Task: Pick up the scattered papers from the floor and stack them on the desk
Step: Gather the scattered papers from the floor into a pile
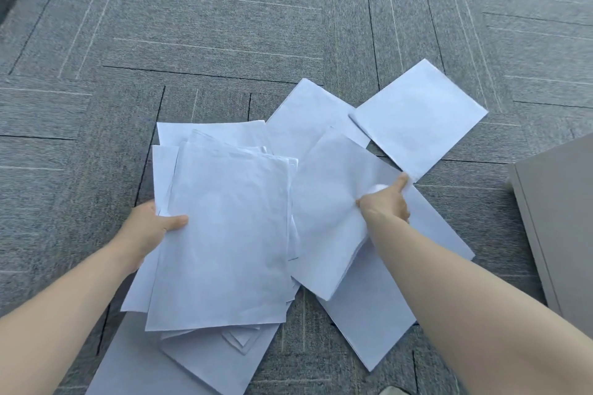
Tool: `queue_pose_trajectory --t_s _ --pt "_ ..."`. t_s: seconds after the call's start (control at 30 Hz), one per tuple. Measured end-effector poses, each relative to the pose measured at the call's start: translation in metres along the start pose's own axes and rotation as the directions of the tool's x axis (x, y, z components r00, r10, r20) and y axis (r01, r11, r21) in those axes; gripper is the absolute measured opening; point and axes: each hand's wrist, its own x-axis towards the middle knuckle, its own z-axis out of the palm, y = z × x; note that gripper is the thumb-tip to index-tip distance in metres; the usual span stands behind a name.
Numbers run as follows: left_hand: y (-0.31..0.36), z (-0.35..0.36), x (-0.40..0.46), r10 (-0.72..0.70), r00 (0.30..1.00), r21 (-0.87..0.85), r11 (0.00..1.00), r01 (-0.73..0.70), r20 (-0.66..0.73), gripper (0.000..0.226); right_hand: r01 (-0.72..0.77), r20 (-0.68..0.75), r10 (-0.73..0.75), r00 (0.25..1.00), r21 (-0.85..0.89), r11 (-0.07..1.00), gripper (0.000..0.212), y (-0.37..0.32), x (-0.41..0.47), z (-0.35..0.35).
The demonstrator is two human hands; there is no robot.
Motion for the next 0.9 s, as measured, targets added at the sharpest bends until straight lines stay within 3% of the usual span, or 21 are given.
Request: queue_pose_trajectory --t_s 0.23,0.4,0.57,0.9 --pt "0.000 0.006 0.002 -0.023 0.998 -0.062 0.998 0.026 0.053 0.033 0.004 -0.024 0.002 1.000 0.246 0.969 0.095 0.033 -0.014 -0.022" --pt "0.008 0.032 0.000 -0.018 0.993 -0.099 0.995 0.030 0.114 0.033 -0.146 -0.021 0.164 0.986 0.356 0.923 0.084 0.067 -0.015 -0.046" --pt "0.017 0.055 0.005 0.000 0.984 -0.063 0.998 0.012 0.176 0.035 -0.276 -0.003 0.290 0.957 0.292 0.916 0.069 0.096 -0.002 -0.056" --pt "0.025 0.082 0.009 0.018 0.977 -0.028 1.000 -0.012 0.214 0.027 -0.503 0.045 0.509 0.860 0.254 0.826 0.076 0.121 0.023 -0.066"
